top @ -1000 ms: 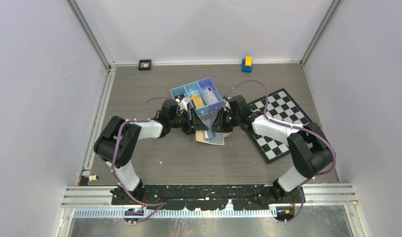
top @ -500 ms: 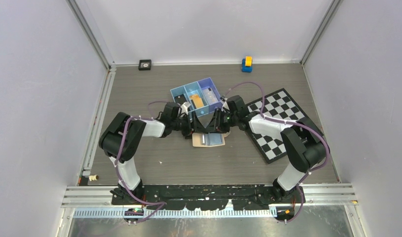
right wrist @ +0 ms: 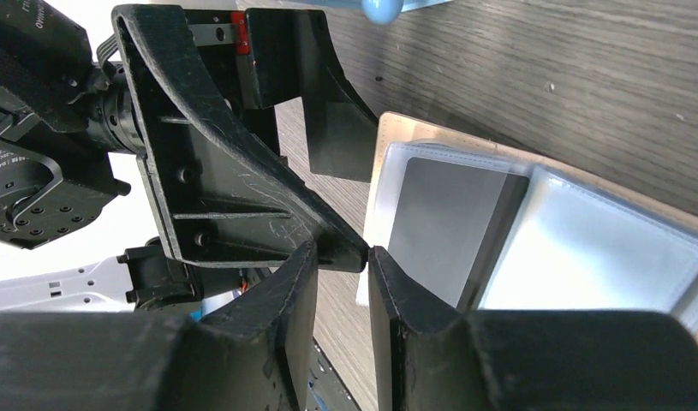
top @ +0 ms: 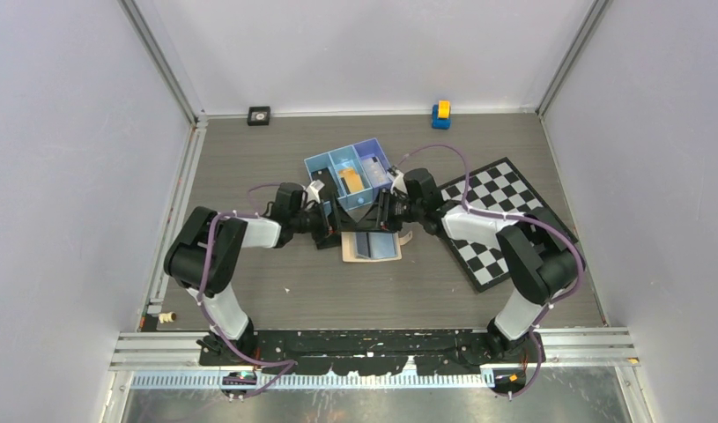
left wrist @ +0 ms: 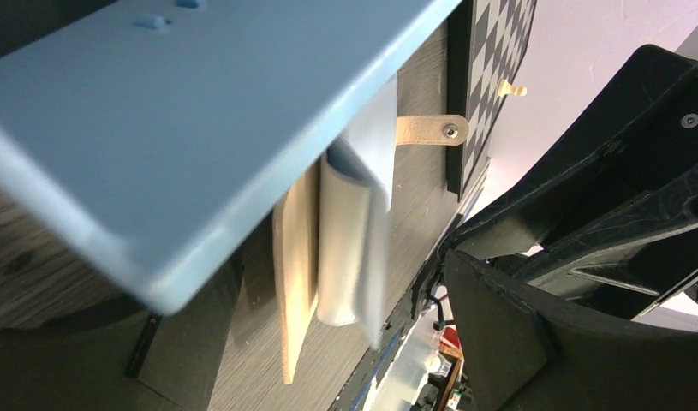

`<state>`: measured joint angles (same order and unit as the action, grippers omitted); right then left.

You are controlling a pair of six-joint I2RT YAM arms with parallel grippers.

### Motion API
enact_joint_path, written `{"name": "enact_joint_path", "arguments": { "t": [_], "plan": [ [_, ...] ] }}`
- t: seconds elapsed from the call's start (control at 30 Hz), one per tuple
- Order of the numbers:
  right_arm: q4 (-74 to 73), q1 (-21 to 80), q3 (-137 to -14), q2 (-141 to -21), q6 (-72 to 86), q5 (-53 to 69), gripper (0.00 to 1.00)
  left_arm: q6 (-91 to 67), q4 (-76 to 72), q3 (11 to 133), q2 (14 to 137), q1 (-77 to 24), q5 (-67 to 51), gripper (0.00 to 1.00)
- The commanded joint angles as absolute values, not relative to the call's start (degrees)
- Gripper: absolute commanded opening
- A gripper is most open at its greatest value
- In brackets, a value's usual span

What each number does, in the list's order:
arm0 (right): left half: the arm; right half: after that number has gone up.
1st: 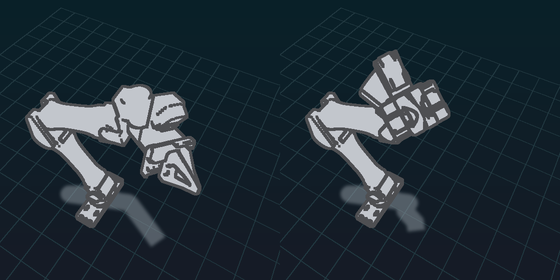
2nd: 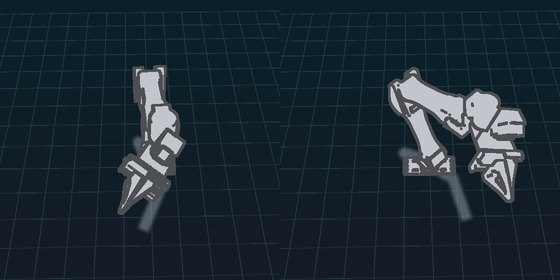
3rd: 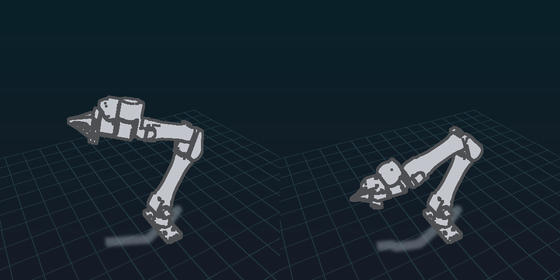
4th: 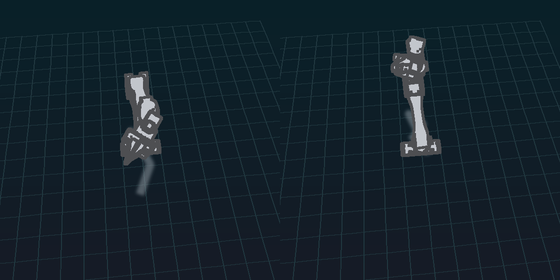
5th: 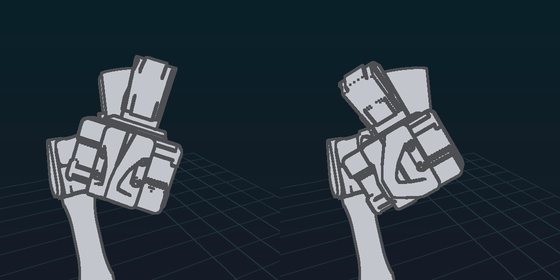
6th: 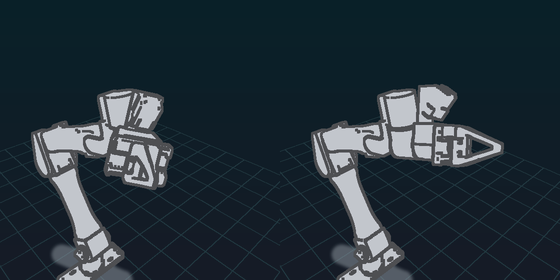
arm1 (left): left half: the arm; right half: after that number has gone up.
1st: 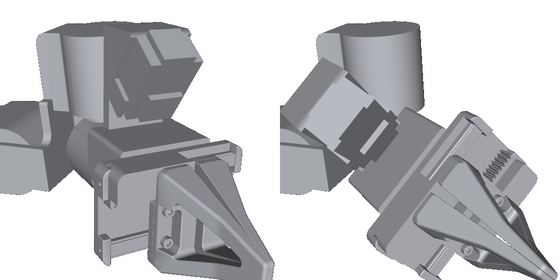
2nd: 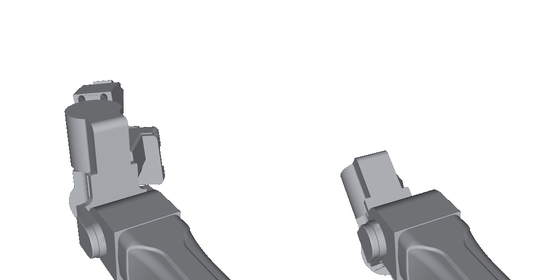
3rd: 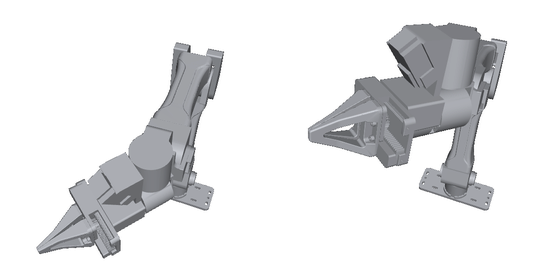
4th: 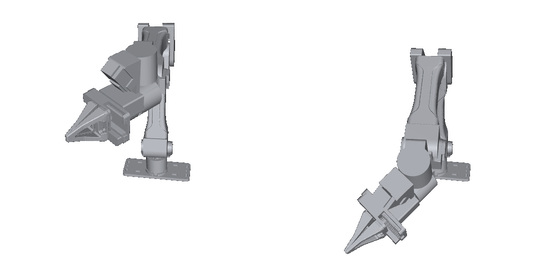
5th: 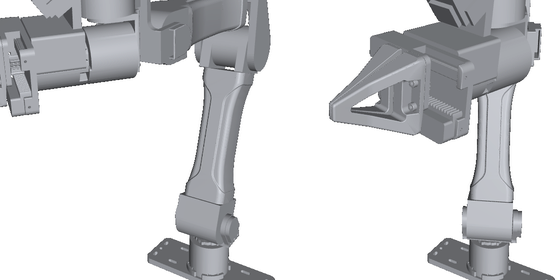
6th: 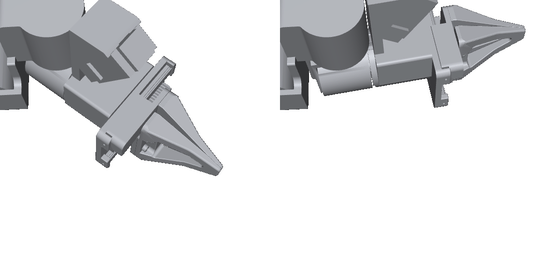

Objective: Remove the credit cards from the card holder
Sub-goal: Remove the credit card from the card holder.

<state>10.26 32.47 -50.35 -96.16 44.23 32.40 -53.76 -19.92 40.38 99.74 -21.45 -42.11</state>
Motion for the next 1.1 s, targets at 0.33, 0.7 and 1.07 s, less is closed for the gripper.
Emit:
{"name": "enact_joint_path", "arguments": {
  "t": [0.33,0.7,1.07],
  "plan": [
    [5.89,35.13,-53.25,-101.43,41.93,29.73,0.13,-55.64,-25.86,40.60,99.24,-21.36,-45.09,0.62],
    [-5.28,35.67,-58.71,-107.65,39.47,26.13,0.02,-54.93,-24.35,41.55,100.54,-21.36,-44.89,0.53],
    [-5.65,36.14,-57.87,-103.90,38.54,23.88,0.03,-54.08,-23.15,42.14,101.14,-21.36,-44.65,0.27]
  ]
}}
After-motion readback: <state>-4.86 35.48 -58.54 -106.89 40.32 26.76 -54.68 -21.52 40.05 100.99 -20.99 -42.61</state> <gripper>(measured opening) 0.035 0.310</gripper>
